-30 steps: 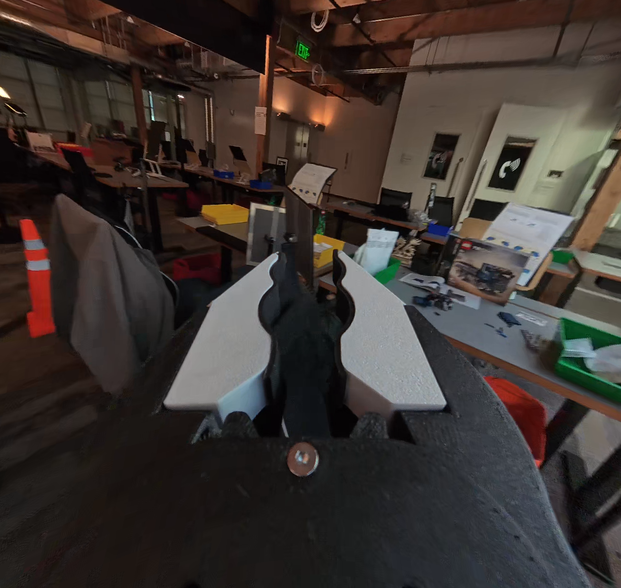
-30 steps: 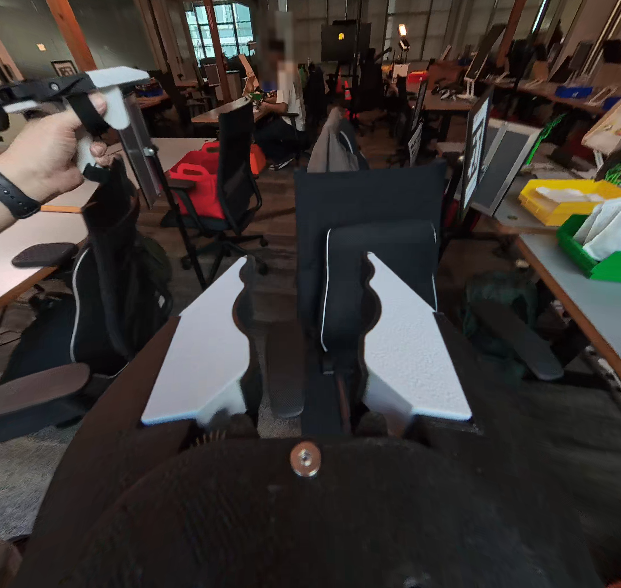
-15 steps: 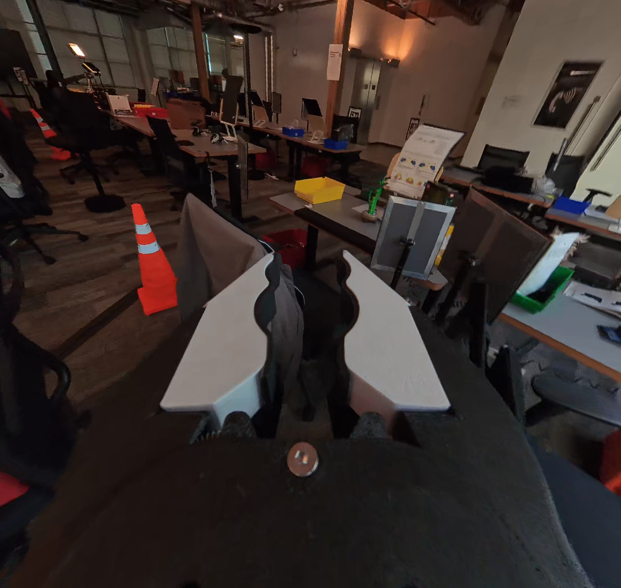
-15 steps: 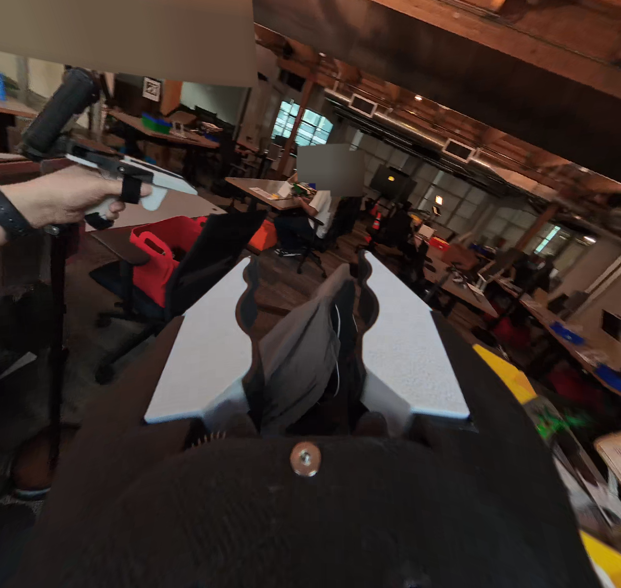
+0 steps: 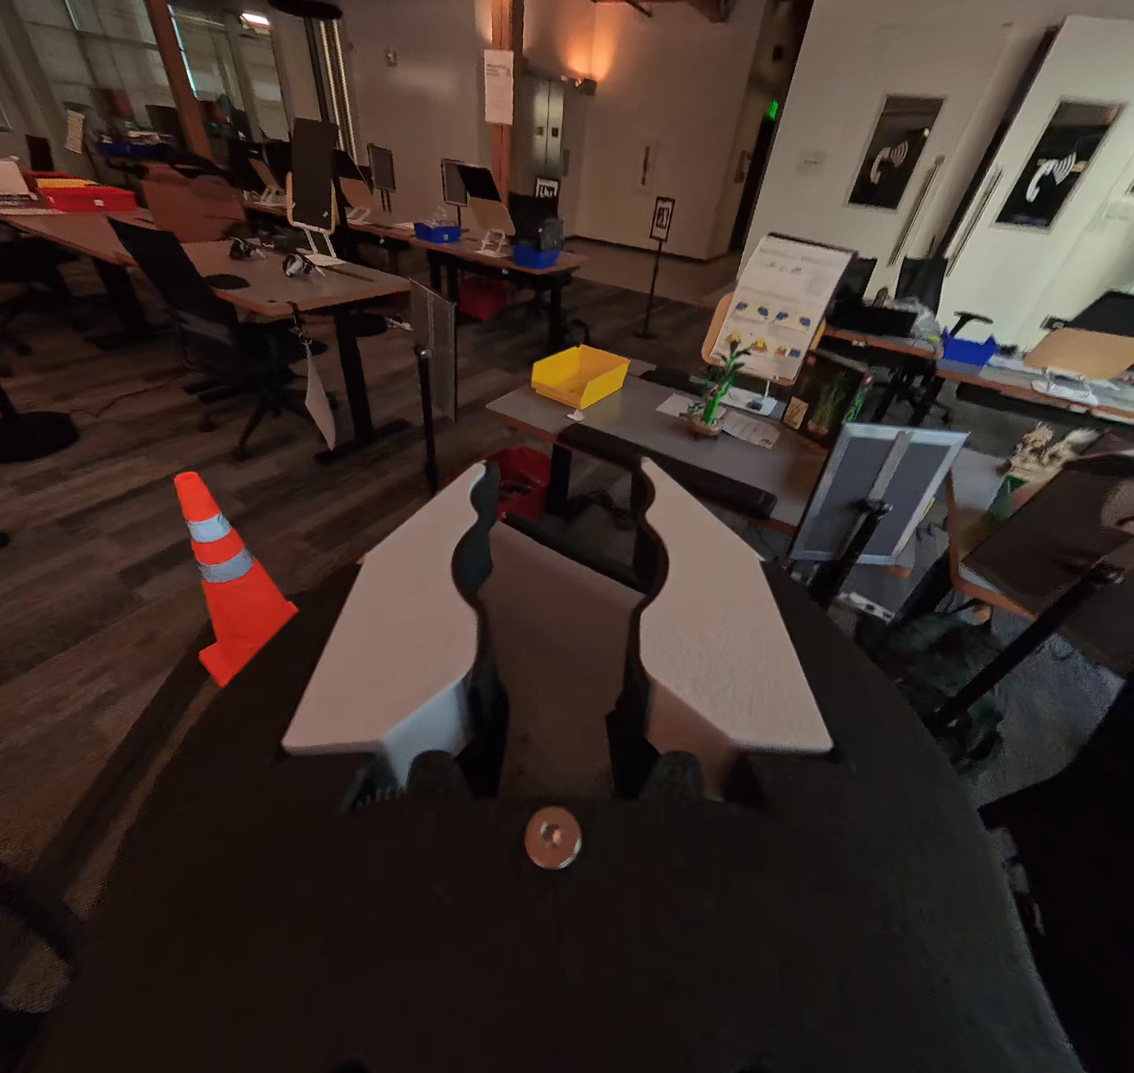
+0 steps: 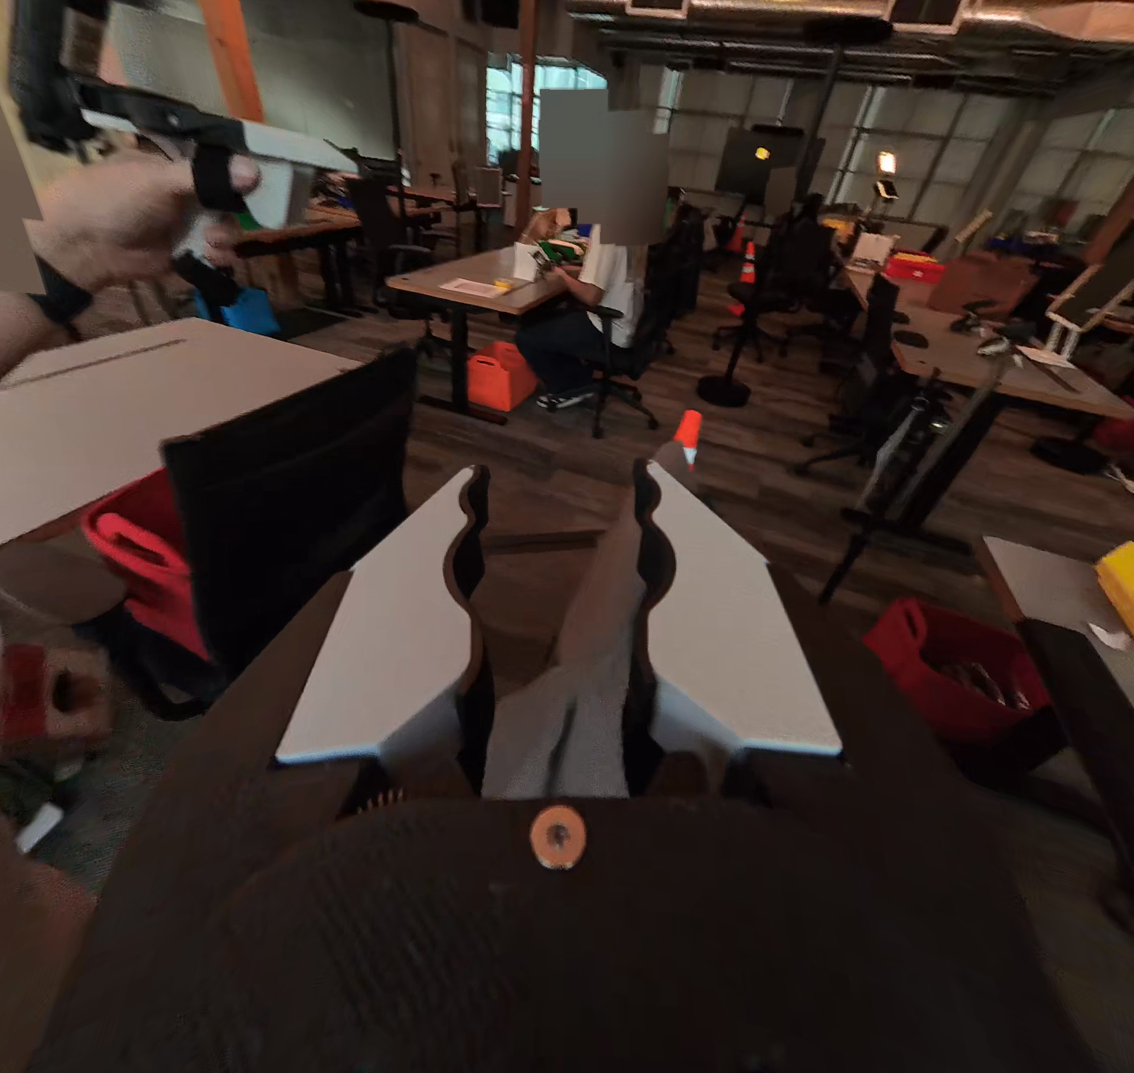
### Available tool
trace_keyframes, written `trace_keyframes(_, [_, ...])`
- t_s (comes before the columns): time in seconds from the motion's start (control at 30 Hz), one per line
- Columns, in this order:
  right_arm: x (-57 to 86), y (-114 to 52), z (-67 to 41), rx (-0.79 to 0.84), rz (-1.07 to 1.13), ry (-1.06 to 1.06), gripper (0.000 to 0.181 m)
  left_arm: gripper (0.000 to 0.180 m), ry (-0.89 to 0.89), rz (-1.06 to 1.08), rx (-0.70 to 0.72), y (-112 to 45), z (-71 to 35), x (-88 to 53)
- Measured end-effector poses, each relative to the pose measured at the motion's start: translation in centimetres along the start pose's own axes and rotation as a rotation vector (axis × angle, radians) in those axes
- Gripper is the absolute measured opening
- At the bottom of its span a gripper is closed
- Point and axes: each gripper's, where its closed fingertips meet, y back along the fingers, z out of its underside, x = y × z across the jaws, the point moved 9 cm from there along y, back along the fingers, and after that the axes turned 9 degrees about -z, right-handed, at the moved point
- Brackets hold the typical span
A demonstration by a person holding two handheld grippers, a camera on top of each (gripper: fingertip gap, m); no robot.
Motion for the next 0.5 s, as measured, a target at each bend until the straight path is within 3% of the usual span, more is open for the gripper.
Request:
trace_keyframes(0.23, [12.8,-10.4,2.7,-0.087,0.253,0.026,0.049,0.042,-0.035,0.112,-0.129,-18.6,0.7,-13.6])
trace_keyframes(0.37, [22.3,-21.4,3.8,-0.062,0.313,0.079,0.058,0.043,-0.034,0.143,-0.113,-30.0,0.9,-22.4])
trace_keyframes(0.5, [29.9,-33.5,4.9,0.006,0.234,-0.192,0.061,0.044,0.009,0.254,-0.246,-40.4,2.8,-29.8])
